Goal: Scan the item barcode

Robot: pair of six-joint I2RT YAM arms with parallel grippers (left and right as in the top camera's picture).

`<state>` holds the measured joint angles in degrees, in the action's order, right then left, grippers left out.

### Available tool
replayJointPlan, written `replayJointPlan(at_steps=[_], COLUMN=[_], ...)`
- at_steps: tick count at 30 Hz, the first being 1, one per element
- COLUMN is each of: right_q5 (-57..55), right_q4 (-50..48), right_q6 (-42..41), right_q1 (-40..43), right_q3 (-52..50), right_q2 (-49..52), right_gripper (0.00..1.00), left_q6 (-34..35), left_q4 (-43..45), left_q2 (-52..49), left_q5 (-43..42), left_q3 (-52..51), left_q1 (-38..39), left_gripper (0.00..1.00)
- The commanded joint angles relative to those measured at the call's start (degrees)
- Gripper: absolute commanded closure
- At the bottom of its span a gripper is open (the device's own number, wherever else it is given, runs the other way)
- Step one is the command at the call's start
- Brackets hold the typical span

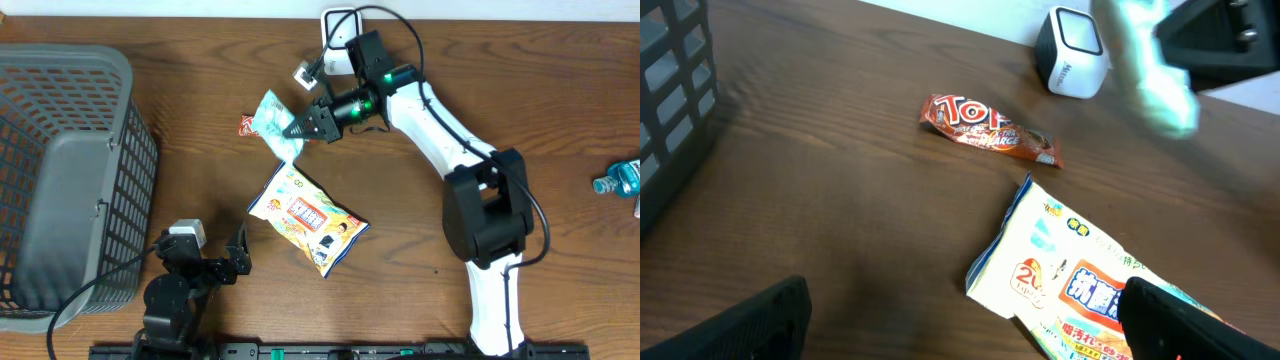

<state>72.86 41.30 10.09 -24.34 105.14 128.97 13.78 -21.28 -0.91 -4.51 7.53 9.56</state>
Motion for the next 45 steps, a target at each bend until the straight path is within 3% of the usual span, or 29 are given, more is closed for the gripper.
replayJointPlan(at_steps=[1, 4, 5, 7, 15, 19, 25, 28, 45], right_q5=[16.6, 16.4, 15.9, 13.9, 11.4, 10.9, 0.8, -3.2, -16.7], right_q4=[-3.1, -10.4, -15.4, -20.5, -36.1, -56.9, -59.3, -66.3, -78.2], right_q6=[-22.4, -46.5, -59.8, -74.7, -107.1, -127.8, -127.5, -127.5, -126.6], right_q1=[0.9, 2.5, 3.5, 4.8, 11.8, 14.6, 16.5, 16.7, 13.1], right_q3=[0.0, 0.0, 0.0, 0.0, 0.0, 0.0, 0.7, 0.7, 1.7], right_q2=[-0.3, 0.1, 0.6, 1.7, 6.8, 11.2, 14.5, 14.5, 14.6], right_gripper=[0.99, 0.99, 0.99, 0.99, 0.99, 0.99, 0.99, 0.99, 0.99], left_q6=[0.7, 0.7, 0.7, 0.7, 0.7, 0.7, 0.7, 0.7, 0.7], left_q4=[-1.0, -1.0, -1.0, -1.0, -1.0, -1.0, -1.0, -1.0, -1.0], left_q2=[0.2, 0.2, 0.2, 0.2, 0.2, 0.2, 0.2, 0.2, 0.2], left_q5=[0.3, 0.3, 0.3, 0.3, 0.3, 0.3, 0.3, 0.3, 0.3], left_q3=[-0.9, -0.9, -0.9, -0.9, -0.9, -0.9, -0.9, -0.9, -0.9], left_q1=[0.2, 0.2, 0.2, 0.2, 0.2, 0.2, 0.2, 0.2, 0.2], left_gripper=[0.02, 0.02, 0.02, 0.02, 0.02, 0.02, 0.02, 0.02, 0.02])
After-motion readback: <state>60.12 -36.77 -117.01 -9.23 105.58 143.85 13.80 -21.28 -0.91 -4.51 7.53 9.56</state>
